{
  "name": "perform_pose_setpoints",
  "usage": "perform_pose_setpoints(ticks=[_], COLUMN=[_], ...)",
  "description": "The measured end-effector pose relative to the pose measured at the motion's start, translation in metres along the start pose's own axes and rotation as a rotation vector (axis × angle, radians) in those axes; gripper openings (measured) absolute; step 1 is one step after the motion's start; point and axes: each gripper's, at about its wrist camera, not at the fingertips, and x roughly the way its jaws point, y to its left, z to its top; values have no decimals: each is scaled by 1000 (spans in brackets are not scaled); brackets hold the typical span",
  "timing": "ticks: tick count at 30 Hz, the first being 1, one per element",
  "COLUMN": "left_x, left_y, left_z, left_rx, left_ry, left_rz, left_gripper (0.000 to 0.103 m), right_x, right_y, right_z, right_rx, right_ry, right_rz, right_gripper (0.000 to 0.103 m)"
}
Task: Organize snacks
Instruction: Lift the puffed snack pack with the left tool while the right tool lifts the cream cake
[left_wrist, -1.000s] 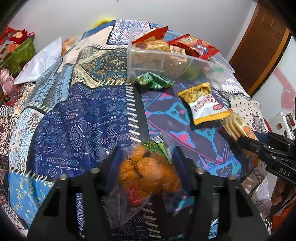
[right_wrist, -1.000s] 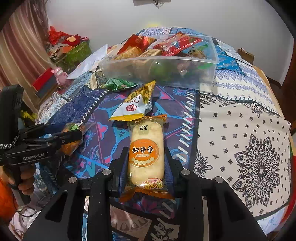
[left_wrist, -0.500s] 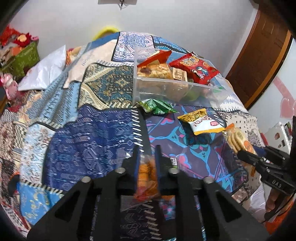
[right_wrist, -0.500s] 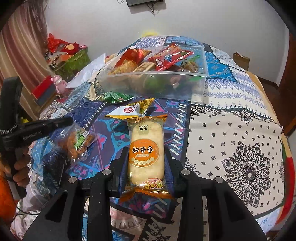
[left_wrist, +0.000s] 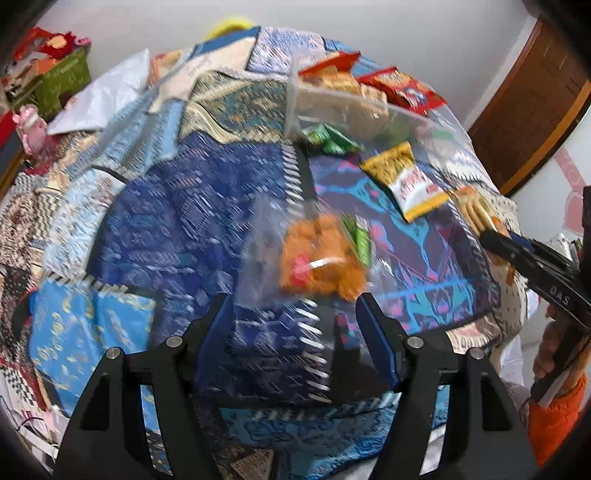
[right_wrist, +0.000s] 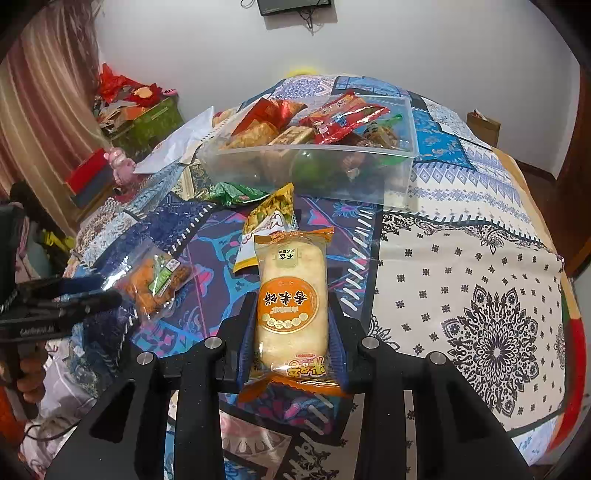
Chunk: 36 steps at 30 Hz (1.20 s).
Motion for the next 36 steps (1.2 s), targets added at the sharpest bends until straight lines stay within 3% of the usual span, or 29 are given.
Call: perform_pose_setpoints(ticks=[6, 11, 20, 28, 30, 36], left_x=[13, 20, 52, 84, 90, 107], left_y=[-16, -25, -48, -82, -89, -110], left_z=[14, 37, 81, 100, 102, 110], left_rx=[7, 17, 22, 49, 39, 45], left_ry=[27, 3, 36, 78, 78, 75], left_rz=[-31, -47, -84, -73, -81, -75], left_gripper=[68, 68, 68, 75, 82, 85], right_x=[1, 0, 1, 7, 8, 13], right_y=[-9, -17, -32, -42, -42, -44], right_z=[-4, -8, -10, -11, -11, -10], right_rx=[21, 28, 50, 60, 60, 56], right_ry=[11, 19, 23, 40, 41, 46], right_rz=[3, -7, -18, -26, -24, -24], right_gripper=[32, 32, 32, 32, 32, 32])
